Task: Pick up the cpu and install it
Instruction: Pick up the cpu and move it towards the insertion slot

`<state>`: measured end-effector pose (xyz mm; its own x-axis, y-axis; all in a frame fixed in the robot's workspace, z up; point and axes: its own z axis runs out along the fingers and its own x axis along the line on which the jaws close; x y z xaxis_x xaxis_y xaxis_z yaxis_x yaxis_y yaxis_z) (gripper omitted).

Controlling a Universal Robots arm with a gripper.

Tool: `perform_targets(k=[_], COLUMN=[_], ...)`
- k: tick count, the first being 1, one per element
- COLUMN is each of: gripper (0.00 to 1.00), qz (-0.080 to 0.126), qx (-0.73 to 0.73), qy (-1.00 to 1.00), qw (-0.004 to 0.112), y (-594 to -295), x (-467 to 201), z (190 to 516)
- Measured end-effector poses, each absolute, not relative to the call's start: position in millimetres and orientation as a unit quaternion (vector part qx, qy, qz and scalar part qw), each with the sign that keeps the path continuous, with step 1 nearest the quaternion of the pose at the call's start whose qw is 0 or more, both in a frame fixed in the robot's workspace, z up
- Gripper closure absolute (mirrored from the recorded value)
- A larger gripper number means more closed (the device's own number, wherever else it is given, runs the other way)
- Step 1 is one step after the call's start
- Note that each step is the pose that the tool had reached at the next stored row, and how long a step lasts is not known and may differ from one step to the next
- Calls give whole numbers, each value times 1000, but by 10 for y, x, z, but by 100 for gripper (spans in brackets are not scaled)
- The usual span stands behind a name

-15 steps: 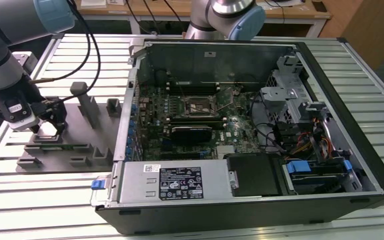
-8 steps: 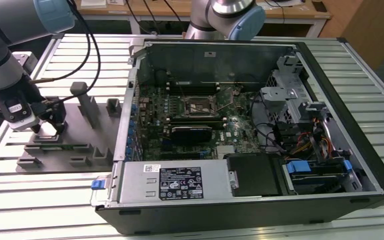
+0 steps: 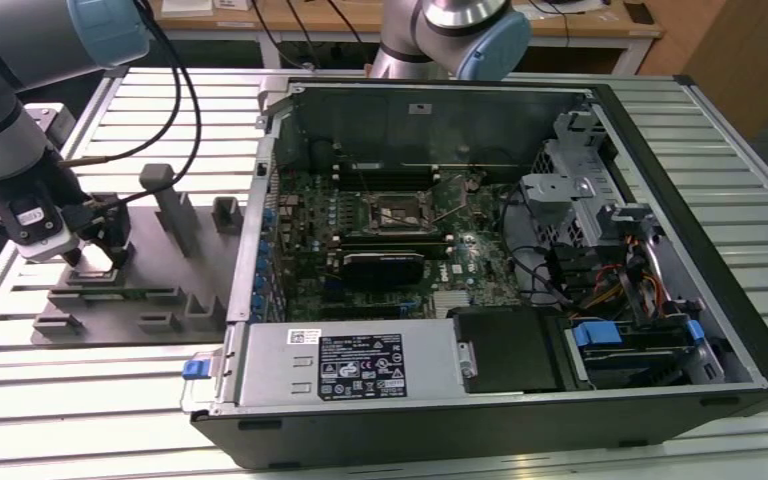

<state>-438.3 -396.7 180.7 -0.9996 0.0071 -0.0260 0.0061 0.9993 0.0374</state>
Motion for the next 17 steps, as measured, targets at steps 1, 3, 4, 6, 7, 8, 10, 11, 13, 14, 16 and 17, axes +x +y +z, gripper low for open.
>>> perform_targets(k=[1,3,4,6,7,8,10,11,13,14,16,17], gripper=[45,45,45,45,38,38,38,38,38,38,38,38], qz=[19,19,19,19,19,19,19,19,19,19,19,19], qx=[3,3,3,3,3,3,3,3,3,3,3,3], qy=[1000,1000,1000,1000,1000,1000,1000,1000,1000,1000,1000,1000], qw=[13,13,13,13,13,13,13,13,13,13,13,13], y=[-3967,-3967,-3967,-3967,-3967,-3967,-3967,-3967,-3967,-3967,-3967,-3967], x=[-4383,-4383,-4383,-4383,-4383,-4383,-4383,-4383,-4383,-4383,-4383,-4383], z=[1807,1807,1807,1806,1806,1806,1812,1819,1827,1827,1827,1827])
